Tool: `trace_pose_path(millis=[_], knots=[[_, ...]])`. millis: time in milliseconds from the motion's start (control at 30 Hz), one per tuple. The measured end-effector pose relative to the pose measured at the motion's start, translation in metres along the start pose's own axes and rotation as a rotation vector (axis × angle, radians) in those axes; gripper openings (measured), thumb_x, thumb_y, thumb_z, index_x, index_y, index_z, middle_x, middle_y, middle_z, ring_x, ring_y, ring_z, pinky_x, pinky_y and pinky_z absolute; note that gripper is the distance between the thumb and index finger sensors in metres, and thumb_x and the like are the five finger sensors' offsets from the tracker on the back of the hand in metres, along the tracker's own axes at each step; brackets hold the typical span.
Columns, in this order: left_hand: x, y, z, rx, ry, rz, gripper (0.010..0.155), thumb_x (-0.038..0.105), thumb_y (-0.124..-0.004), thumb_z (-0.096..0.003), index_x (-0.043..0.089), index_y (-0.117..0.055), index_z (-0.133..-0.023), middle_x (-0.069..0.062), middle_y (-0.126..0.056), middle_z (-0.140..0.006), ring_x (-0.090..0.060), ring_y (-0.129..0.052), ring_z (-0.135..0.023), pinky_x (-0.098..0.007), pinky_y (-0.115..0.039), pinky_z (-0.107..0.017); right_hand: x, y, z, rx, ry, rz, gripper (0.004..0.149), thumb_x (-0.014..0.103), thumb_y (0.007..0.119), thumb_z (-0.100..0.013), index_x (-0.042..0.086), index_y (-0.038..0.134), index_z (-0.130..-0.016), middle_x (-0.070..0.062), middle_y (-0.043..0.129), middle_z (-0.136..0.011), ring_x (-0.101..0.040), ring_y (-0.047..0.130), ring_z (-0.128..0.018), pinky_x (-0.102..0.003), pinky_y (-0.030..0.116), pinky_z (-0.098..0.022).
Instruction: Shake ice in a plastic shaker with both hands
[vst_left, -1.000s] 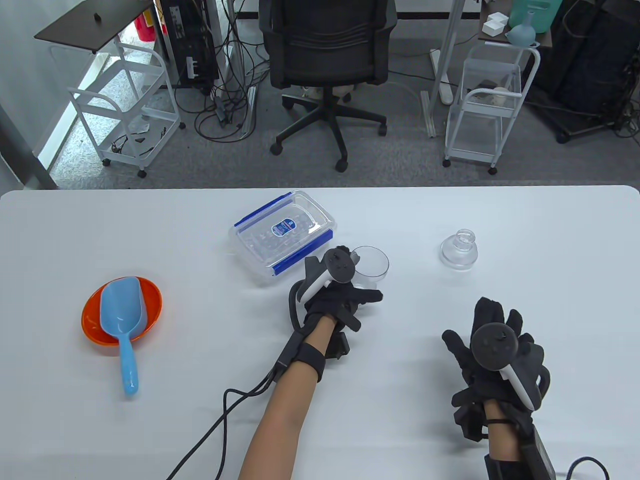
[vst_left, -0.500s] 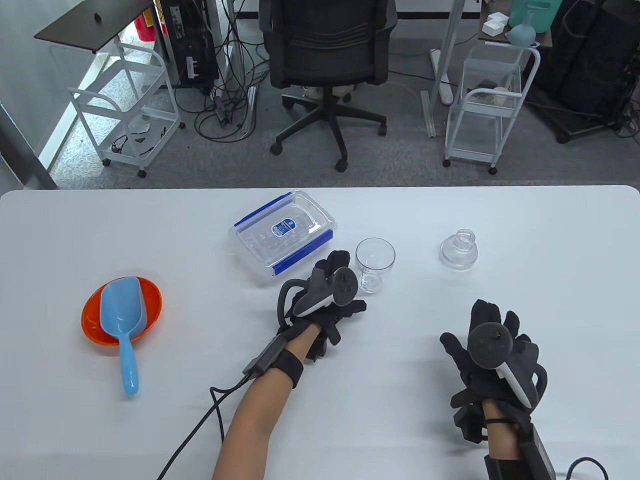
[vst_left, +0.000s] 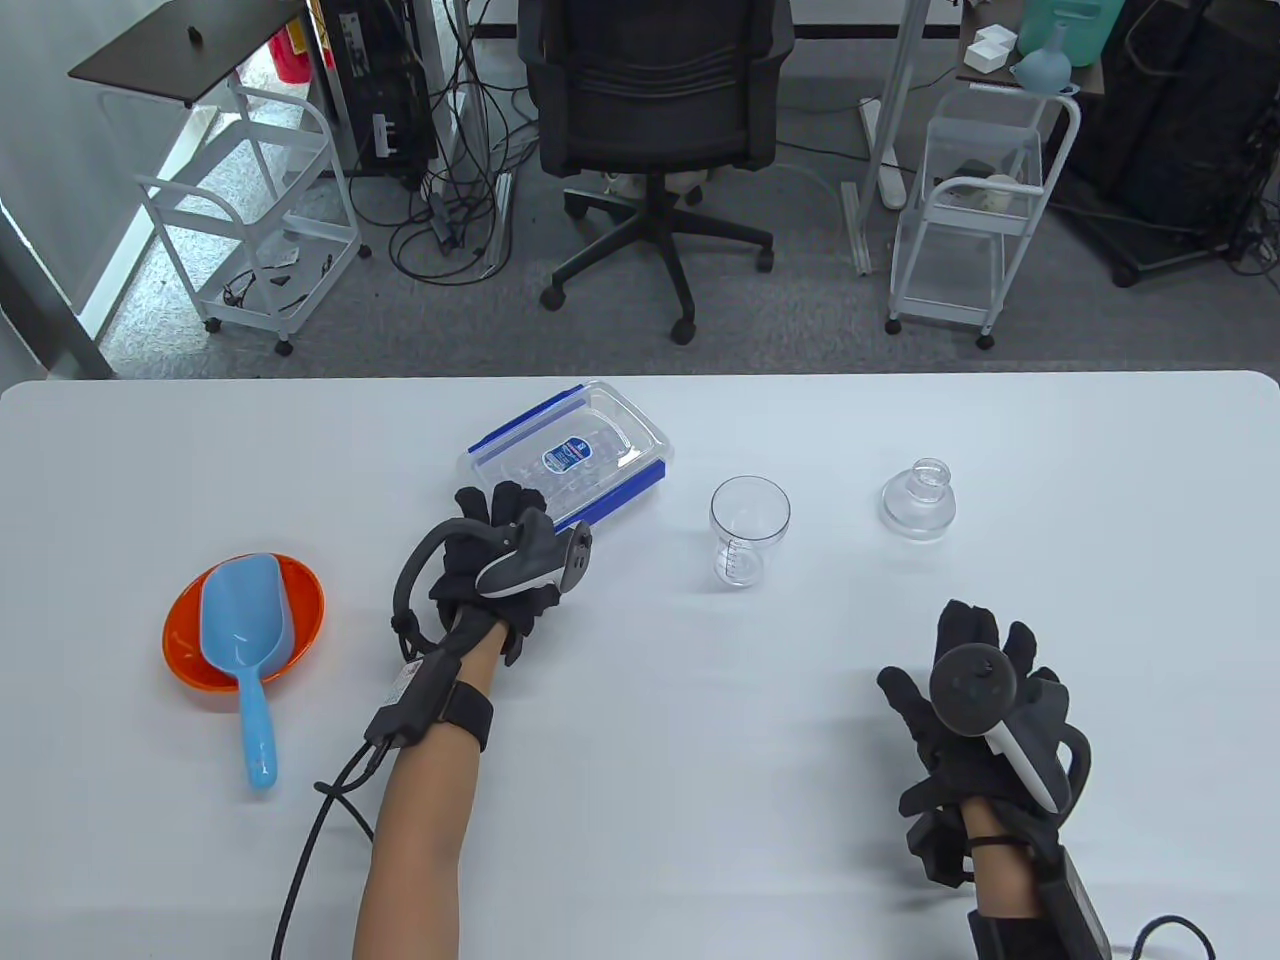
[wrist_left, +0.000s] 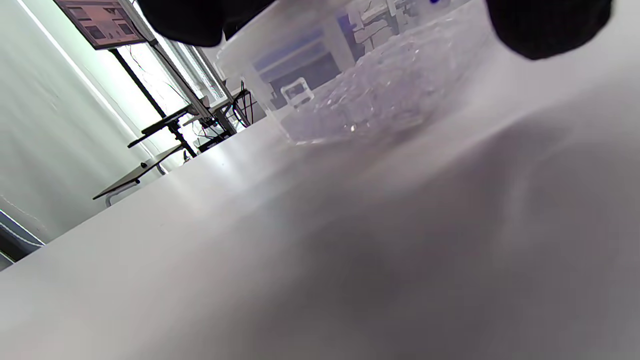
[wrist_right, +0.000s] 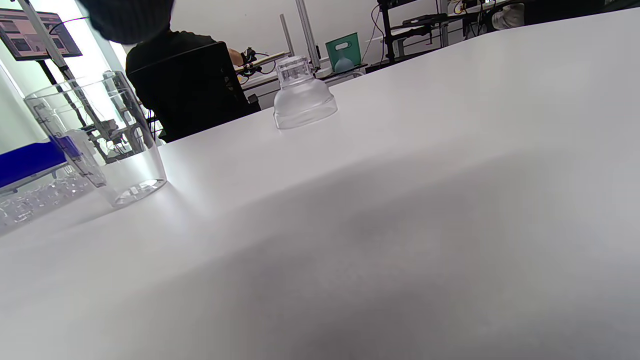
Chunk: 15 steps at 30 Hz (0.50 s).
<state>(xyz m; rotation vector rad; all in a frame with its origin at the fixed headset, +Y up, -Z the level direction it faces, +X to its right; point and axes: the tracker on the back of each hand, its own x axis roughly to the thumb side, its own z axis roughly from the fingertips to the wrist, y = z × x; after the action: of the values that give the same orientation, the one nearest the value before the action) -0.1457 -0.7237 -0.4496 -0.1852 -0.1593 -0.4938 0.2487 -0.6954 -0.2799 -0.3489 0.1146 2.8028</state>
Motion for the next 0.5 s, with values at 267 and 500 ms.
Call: trace_pose_path(millis=[267,500], knots=[[0.005,0.008,0.008,0.059,-0.027,-0.025,0.095,0.067,-0.062,-0.0492,0.011,-0.016,-0.111,-0.018,-0.029,-0.121,-0.045,-0.045,-0.11,-0.052,-0.054,-0.078,0.0,0.003,-0.001,0.011,0.004,0.005,0.085,0.055,0.06,-0.055,0.014,0.008,-0.109,-0.019,0.017,-0.118,-0.05,0.007,-0.101,-0.067,0.013,-0.064],[0.005,0.014,0.038,0.116,-0.122,0.064,0.089,0.073,-0.049,-0.0492,0.015,-0.029,-0.113,-0.015,-0.041,-0.122,-0.043,-0.051,-0.11,-0.052,-0.056,-0.077,0.001,0.005,-0.001,0.022,-0.011,0.007,0.085,0.054,0.06,-0.055,0.014,0.008,-0.109,-0.019,0.017,-0.118,-0.05,0.007,-0.101,-0.067,0.013,-0.065]])
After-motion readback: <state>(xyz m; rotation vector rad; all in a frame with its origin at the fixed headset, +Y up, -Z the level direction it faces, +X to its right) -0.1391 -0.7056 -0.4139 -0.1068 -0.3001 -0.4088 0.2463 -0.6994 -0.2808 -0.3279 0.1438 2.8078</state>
